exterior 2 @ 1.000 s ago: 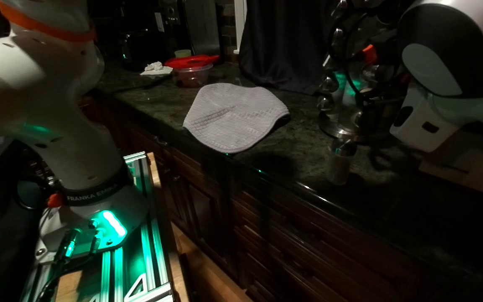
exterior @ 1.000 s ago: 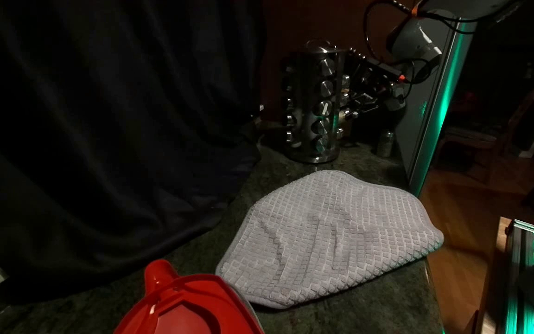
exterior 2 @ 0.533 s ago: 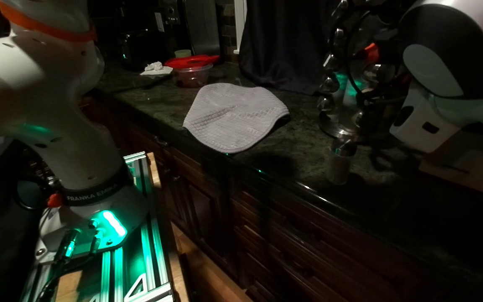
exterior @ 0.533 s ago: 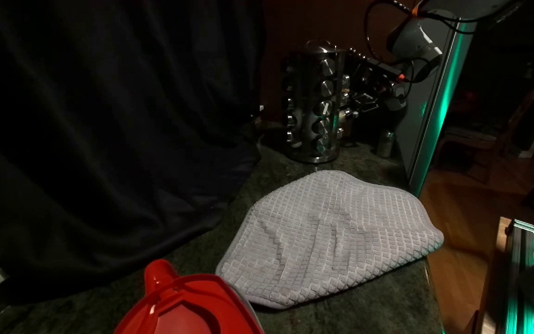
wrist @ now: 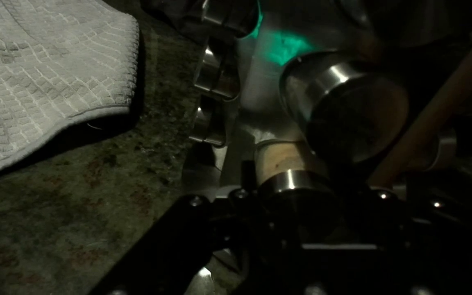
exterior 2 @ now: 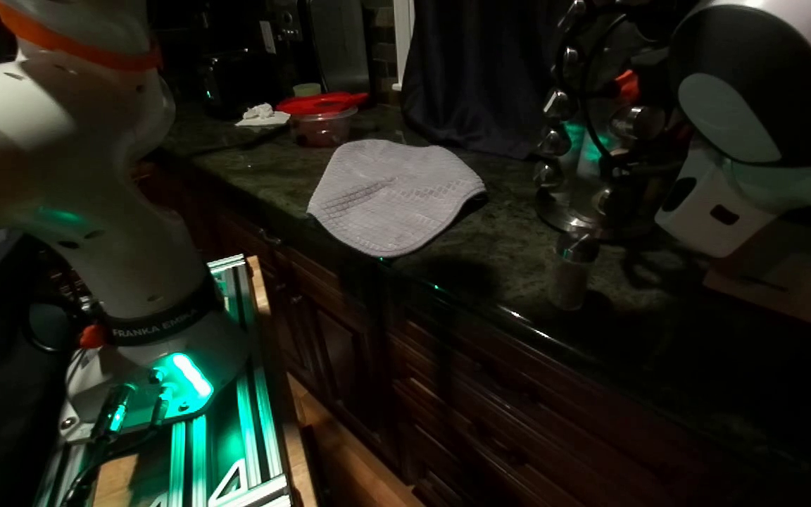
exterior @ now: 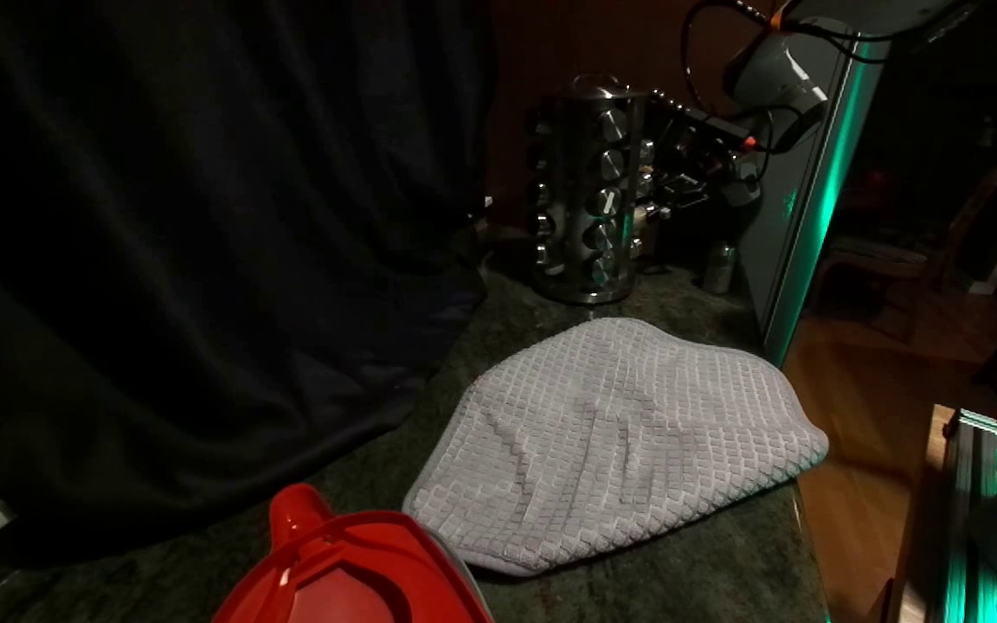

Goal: Remove one container from the seasoning rack and put it on the counter

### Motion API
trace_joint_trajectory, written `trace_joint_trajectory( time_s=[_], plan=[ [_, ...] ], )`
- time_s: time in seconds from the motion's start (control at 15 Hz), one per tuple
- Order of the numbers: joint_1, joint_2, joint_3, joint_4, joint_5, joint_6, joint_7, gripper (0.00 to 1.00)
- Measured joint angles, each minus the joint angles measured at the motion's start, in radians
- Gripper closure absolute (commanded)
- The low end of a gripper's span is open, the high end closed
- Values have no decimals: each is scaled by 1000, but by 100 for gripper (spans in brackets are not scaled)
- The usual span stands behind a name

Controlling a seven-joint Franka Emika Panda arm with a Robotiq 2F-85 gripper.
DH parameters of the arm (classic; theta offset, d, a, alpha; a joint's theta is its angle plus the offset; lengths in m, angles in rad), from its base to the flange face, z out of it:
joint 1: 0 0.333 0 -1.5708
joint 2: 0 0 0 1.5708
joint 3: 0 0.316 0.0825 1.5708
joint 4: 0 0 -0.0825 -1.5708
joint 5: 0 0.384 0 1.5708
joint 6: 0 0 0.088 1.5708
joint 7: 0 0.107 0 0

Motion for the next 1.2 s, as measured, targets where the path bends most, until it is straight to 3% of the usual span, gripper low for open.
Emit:
trace_joint_trajectory(
  time_s=[0.47,1.2],
  plan=[
    [3,-12,-1,3,-20,43,-62,76],
    [8,-60,-1,-61,-16,68,-11,76]
  ],
)
